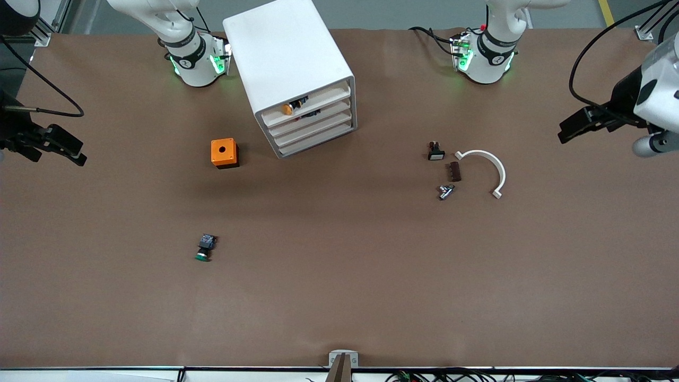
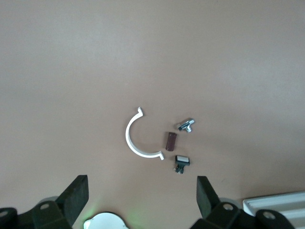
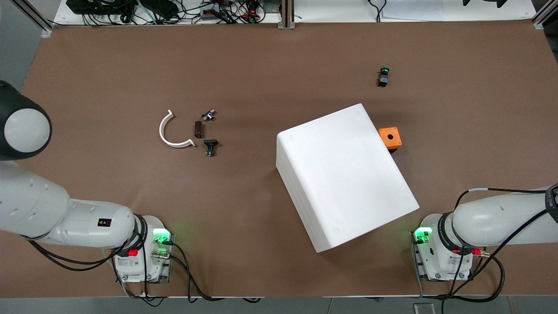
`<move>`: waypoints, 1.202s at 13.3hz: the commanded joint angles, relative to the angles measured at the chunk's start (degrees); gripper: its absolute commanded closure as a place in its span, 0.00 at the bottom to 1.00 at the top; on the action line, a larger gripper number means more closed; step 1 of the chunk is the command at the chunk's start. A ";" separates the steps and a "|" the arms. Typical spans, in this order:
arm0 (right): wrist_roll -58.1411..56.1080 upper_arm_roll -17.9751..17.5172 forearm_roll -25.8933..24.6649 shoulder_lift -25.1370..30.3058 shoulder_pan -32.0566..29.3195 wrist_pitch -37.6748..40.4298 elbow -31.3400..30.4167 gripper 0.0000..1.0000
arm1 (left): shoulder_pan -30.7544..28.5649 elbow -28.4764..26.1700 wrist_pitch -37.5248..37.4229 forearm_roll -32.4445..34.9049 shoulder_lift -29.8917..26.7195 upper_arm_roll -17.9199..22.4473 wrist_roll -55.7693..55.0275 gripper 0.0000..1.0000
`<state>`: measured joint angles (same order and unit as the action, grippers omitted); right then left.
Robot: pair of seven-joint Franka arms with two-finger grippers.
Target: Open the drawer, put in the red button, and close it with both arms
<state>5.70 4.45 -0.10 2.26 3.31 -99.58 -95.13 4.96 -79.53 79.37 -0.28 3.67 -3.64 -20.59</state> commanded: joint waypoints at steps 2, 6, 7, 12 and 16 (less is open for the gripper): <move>-0.61 -1.11 -1.05 0.65 -1.20 0.44 -0.15 0.00 | -1.97 -17.11 7.79 0.72 -12.87 -0.84 4.41 0.00; -0.61 -1.11 -1.05 0.65 -1.20 0.44 -0.23 0.00 | -2.50 -19.79 7.99 0.63 -15.54 -0.58 5.99 0.00; -0.61 -1.11 -1.05 0.65 -1.11 0.35 -0.15 0.00 | -2.50 -19.61 7.38 0.63 -15.36 -0.58 6.52 0.00; -0.61 -1.11 -1.05 0.65 -1.02 0.18 -0.15 0.00 | -2.59 -17.42 6.50 0.98 -13.87 -0.58 8.99 0.00; -0.61 -1.11 -1.05 0.65 -1.02 0.26 -0.23 0.00 | -2.50 -16.18 5.27 1.16 -13.16 -0.58 8.99 0.00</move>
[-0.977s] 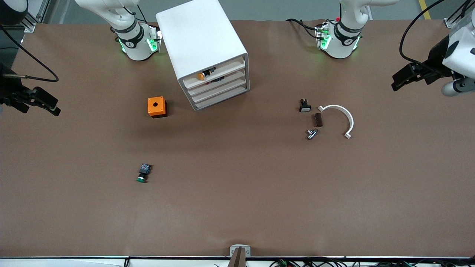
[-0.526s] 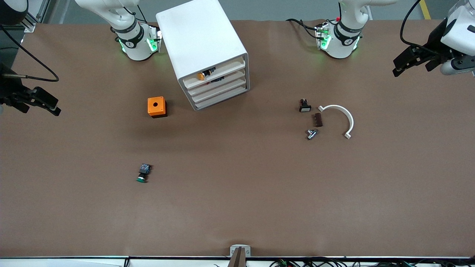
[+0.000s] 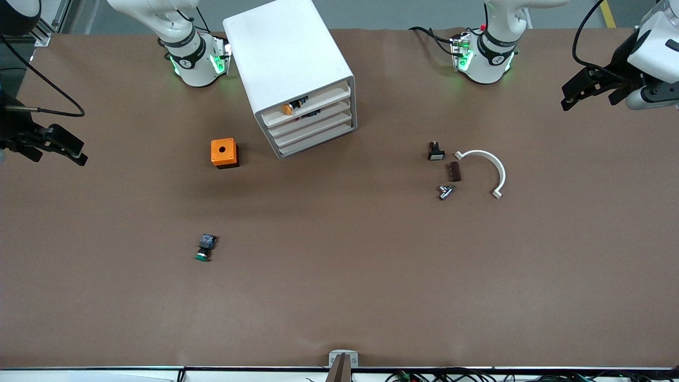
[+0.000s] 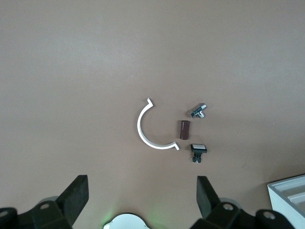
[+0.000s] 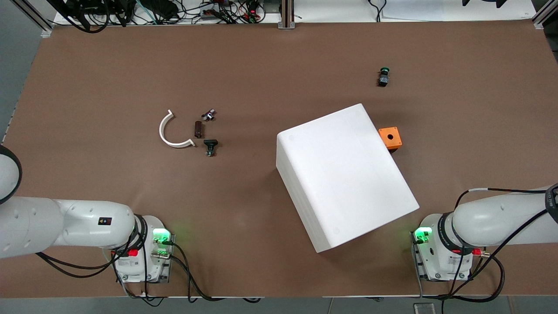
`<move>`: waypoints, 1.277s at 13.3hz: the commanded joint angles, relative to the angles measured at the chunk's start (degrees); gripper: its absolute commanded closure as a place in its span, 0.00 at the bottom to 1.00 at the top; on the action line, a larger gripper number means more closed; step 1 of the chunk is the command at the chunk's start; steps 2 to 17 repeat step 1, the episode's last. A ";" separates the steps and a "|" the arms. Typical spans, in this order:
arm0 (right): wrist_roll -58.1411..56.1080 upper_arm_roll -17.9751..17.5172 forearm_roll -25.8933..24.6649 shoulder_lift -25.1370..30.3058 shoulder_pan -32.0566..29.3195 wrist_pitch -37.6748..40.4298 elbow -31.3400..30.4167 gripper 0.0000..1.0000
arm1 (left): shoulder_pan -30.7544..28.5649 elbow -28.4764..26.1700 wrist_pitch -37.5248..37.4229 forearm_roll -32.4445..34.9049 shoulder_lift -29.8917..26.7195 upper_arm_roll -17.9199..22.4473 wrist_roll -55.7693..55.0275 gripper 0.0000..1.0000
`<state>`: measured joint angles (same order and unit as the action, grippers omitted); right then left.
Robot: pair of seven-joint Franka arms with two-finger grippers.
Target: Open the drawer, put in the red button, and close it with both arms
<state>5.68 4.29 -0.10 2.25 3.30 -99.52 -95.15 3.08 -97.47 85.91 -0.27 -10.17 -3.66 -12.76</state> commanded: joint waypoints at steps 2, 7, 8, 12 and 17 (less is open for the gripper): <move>-0.58 -0.95 -1.04 0.65 -1.02 0.20 -0.21 0.00 | -0.62 1.85 -1.35 1.15 0.68 -0.56 1.16 0.00; -0.58 -0.95 -1.04 0.65 -1.02 0.20 -0.21 0.00 | -0.62 1.85 -1.35 1.15 0.68 -0.56 1.16 0.00; -0.58 -0.95 -1.04 0.65 -1.02 0.20 -0.21 0.00 | -0.62 1.85 -1.35 1.15 0.68 -0.56 1.16 0.00; -0.58 -0.95 -1.04 0.65 -1.02 0.20 -0.21 0.00 | -0.62 1.85 -1.35 1.15 0.68 -0.56 1.16 0.00; -0.58 -0.95 -1.04 0.65 -1.02 0.20 -0.21 0.00 | -0.62 1.85 -1.35 1.15 0.68 -0.56 1.16 0.00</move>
